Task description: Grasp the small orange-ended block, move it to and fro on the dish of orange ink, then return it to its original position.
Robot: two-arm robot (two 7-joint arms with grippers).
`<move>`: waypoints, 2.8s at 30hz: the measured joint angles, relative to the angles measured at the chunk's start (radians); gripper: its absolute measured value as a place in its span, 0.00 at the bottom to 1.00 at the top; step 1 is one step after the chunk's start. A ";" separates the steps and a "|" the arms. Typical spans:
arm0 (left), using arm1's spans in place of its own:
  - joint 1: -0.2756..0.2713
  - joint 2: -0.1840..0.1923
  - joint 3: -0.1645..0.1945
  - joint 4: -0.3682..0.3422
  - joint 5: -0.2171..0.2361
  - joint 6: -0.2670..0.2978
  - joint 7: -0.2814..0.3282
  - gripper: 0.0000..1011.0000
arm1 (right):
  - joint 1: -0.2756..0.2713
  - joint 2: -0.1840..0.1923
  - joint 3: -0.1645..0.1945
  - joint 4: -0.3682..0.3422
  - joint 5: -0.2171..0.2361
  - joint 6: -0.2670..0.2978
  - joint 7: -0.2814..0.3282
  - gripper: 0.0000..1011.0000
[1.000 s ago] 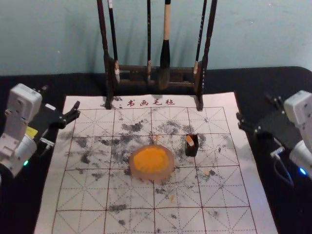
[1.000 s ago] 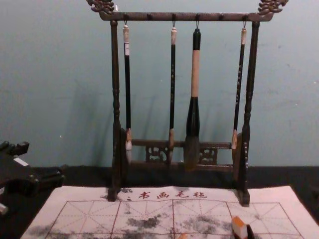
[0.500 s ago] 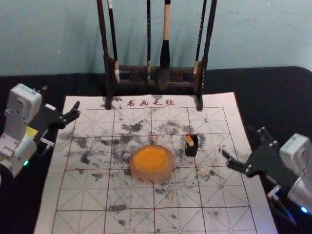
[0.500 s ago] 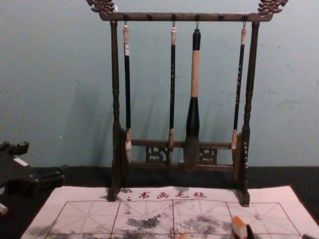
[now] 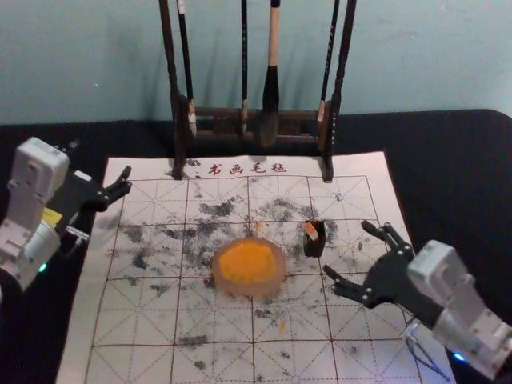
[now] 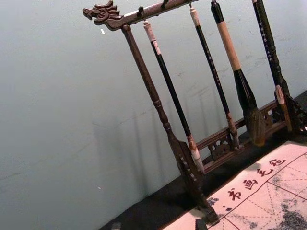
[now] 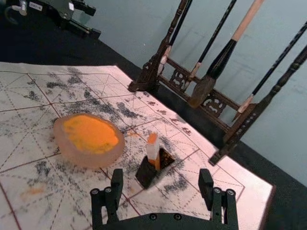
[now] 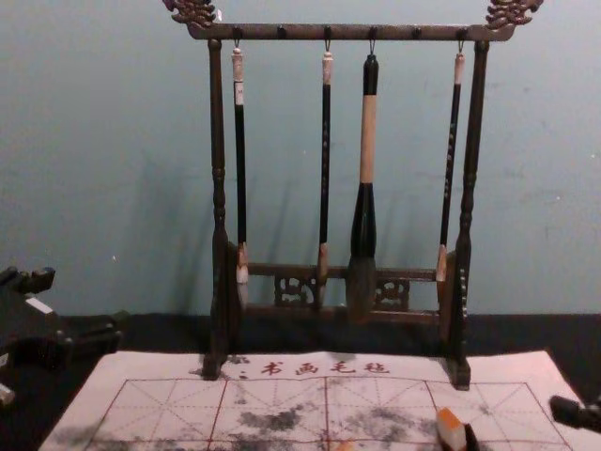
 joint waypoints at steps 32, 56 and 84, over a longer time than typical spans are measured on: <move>0.000 0.000 0.000 0.000 0.000 0.000 0.000 0.99 | 0.114 -0.208 -0.010 0.112 -0.104 0.126 -0.014 0.99; 0.000 0.000 0.000 0.000 0.000 0.000 0.000 0.99 | 0.112 -0.205 -0.012 0.111 -0.101 0.122 -0.014 0.68; 0.000 0.000 0.000 0.000 0.000 0.000 0.000 0.99 | 0.112 -0.204 -0.012 0.110 -0.100 0.121 -0.014 0.12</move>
